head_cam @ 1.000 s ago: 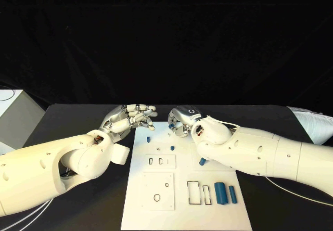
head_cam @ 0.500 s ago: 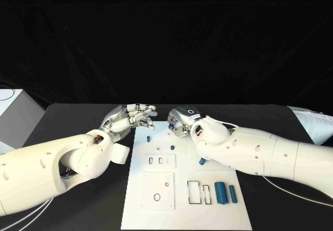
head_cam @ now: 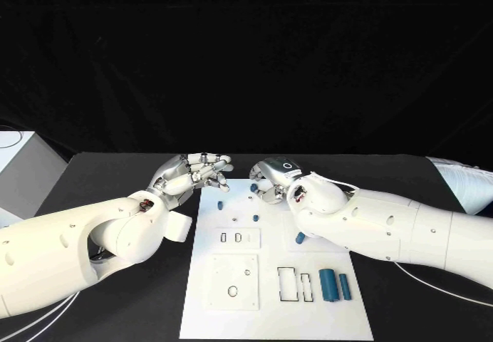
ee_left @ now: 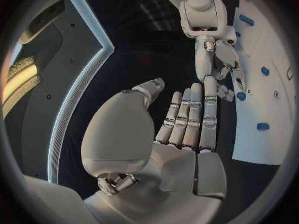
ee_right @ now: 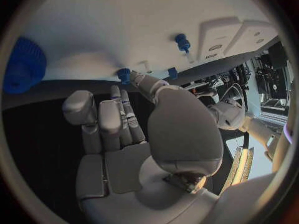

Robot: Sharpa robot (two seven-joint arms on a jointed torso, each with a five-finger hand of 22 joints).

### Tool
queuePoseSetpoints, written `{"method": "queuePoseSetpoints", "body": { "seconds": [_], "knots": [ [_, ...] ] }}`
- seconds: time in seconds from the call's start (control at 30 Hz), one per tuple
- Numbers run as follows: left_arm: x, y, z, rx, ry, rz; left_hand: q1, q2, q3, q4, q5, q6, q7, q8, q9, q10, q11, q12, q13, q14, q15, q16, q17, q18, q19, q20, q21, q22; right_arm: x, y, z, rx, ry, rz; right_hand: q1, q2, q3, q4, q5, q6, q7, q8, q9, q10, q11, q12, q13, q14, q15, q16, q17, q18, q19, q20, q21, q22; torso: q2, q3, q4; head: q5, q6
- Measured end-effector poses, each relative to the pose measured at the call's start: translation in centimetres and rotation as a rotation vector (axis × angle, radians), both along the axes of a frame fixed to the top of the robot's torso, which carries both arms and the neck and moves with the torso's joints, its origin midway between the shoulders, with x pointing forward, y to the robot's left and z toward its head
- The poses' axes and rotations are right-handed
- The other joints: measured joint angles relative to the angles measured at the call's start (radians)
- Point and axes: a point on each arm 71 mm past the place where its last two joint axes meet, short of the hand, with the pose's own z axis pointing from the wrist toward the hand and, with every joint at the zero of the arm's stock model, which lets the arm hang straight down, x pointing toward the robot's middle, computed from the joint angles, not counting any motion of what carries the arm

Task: Assemble the parts on the task board

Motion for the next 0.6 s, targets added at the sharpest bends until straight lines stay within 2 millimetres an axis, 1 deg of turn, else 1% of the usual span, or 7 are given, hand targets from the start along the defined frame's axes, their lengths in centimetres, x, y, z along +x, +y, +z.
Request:
{"method": "queuePoseSetpoints", "body": {
  "seconds": [0.2,0.23,0.43,0.47,0.5,0.57,0.6],
  "knots": [
    [0.1,0.4,-0.1,0.004,0.000,0.010,0.000,0.000,0.000,0.000,0.000,0.000,0.000,0.000,0.000,0.000,0.000,0.000,0.000,0.000,0.000,0.000,0.000,0.000,0.000,0.000,0.000,0.000,-1.1,-3.3,0.6,0.031,0.004,-0.020,0.011,0.003,-0.037,0.010,0.000,0.000,0.000,0.000,0.000,-0.004,0.003,0.018,-0.001,-0.004,-0.004,-0.003,-0.008,0.000,-0.004,-0.004,-0.006,-0.005,-0.003,0.0012,-0.0035,0.002,0.004],
    [0.2,0.5,-0.1,0.005,0.000,0.012,0.000,0.000,0.000,0.000,0.000,0.000,0.000,0.000,0.000,0.000,0.000,0.000,0.000,0.000,0.000,0.000,0.000,0.000,0.000,0.000,0.000,0.000,-1.2,-4.0,0.8,0.039,0.005,-0.029,0.011,0.003,-0.040,0.012,0.002,0.001,-0.001,0.000,0.000,0.005,-0.001,0.025,0.000,-0.004,-0.004,-0.001,0.001,0.000,-0.003,-0.004,-0.004,0.004,-0.004,0.0015,-0.0049,0.002,0.006],
    [0.4,1.0,-0.2,0.011,0.001,0.026,0.000,0.000,0.000,0.000,0.000,0.000,0.000,0.004,0.000,0.000,0.000,0.000,0.000,0.000,0.000,0.000,0.000,0.000,0.000,0.000,0.000,0.002,-1.5,-9.3,2.8,0.132,0.027,-0.129,0.014,0.006,-0.030,0.023,0.016,0.026,-0.014,0.000,0.003,0.185,-0.025,0.129,0.040,0.022,-0.029,0.049,0.085,0.000,0.050,-0.023,0.062,0.094,-0.012,0.0039,-0.0151,0.002,0.011],
    [0.5,1.1,-0.2,0.012,0.001,0.029,0.000,0.000,0.000,0.000,0.000,0.000,0.000,0.004,0.000,0.000,0.000,0.000,0.000,0.000,0.000,0.000,0.000,0.000,0.000,0.000,0.000,0.002,-1.6,-10.0,3.0,0.145,0.031,-0.144,0.018,-0.003,-0.031,0.024,0.016,0.030,-0.018,0.000,0.005,0.211,-0.024,0.155,0.056,0.028,-0.035,0.068,0.122,0.000,0.065,-0.027,0.083,0.122,-0.013,0.0045,-0.0170,0.001,0.011],
    [0.5,1.2,-0.2,0.013,0.001,0.031,0.000,0.000,0.000,0.000,0.000,0.000,0.000,0.004,0.000,0.000,0.000,0.000,0.000,0.000,0.000,0.000,0.000,0.000,0.000,0.000,0.000,0.002,-1.6,-10.8,3.1,0.161,0.037,-0.162,0.018,-0.014,-0.041,0.026,0.016,0.035,-0.024,0.000,0.007,0.272,-0.042,0.198,0.086,0.032,-0.041,0.078,0.138,0.000,0.074,-0.034,0.096,0.138,-0.014,0.0052,-0.0185,0.001,0.012],
    [0.6,1.3,-0.3,0.014,0.001,0.034,0.000,0.000,0.000,0.000,0.000,0.000,0.000,0.004,0.000,0.000,0.000,0.000,0.000,0.000,0.000,0.004,-0.001,0.000,-0.002,-0.002,0.000,0.002,-1.6,-11.9,3.2,0.181,0.048,-0.188,0.024,-0.021,-0.082,0.035,0.016,0.038,-0.027,0.004,0.010,0.279,-0.061,0.341,0.216,0.031,-0.052,0.105,0.184,-0.003,0.093,-0.049,0.128,0.181,-0.017,0.0070,-0.0225,0.000,0.012],
    [0.6,1.3,-0.3,0.014,0.001,0.035,0.000,0.000,0.000,0.000,0.000,0.000,0.000,0.004,0.000,0.000,0.000,0.000,0.000,0.000,0.000,0.004,-0.001,0.000,-0.004,-0.004,0.000,0.002,-1.6,-12.2,3.2,0.188,0.054,-0.198,0.024,-0.021,-0.107,0.043,0.016,0.034,-0.031,0.004,0.012,0.278,-0.062,0.510,0.403,0.031,-0.052,0.139,0.253,-0.018,0.113,-0.050,0.160,0.223,-0.018,0.0076,-0.0244,0.000,0.013]
  ]
}}
